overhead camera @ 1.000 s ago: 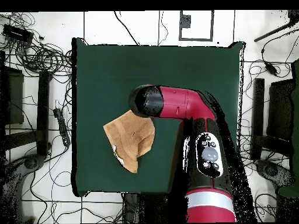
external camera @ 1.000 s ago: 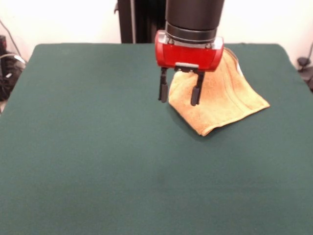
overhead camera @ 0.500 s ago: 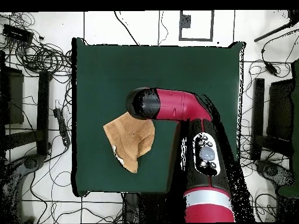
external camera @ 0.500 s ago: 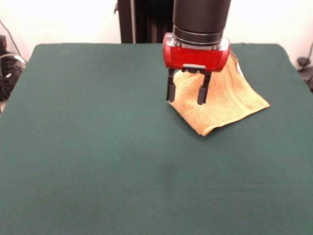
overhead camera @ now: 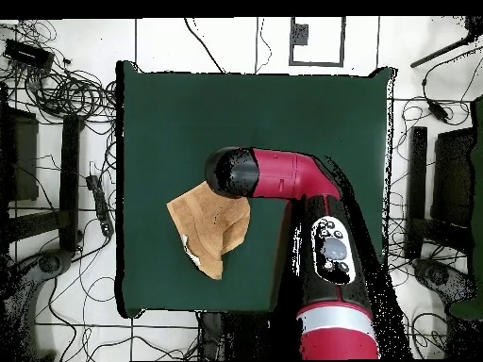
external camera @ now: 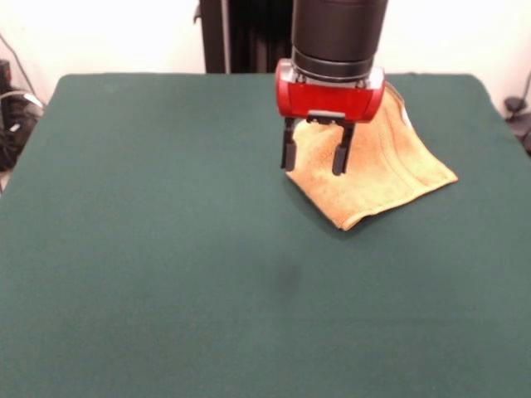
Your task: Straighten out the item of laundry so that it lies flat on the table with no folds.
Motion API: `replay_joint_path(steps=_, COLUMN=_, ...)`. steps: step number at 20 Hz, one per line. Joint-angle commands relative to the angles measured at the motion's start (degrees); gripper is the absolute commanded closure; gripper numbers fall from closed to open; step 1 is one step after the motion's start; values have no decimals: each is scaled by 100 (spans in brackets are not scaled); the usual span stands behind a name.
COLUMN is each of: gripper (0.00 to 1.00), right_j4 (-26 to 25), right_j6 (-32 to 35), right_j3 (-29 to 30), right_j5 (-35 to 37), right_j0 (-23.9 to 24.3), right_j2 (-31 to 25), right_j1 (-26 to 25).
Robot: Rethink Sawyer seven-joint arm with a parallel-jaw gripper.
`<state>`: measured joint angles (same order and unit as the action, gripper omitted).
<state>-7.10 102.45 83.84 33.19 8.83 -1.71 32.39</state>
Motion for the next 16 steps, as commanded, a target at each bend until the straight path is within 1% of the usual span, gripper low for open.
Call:
replay_joint_path(steps=1, gripper=0, right_j4=-187, right_j6=38, right_j3=531, right_j5=-358, right_j0=-8, right_j2=-776, right_j1=-473)
replay_joint_path(steps=6, gripper=0, right_j4=-236, right_j6=95, right_j3=657, right_j5=-526, right_j0=-25, right_j2=-764, right_j1=-468)
replay_joint_path(steps=16, gripper=0, right_j4=-217, right_j6=148, right_j3=587, right_j5=-522, right_j0=-48, right_j2=-790, right_j1=-525)
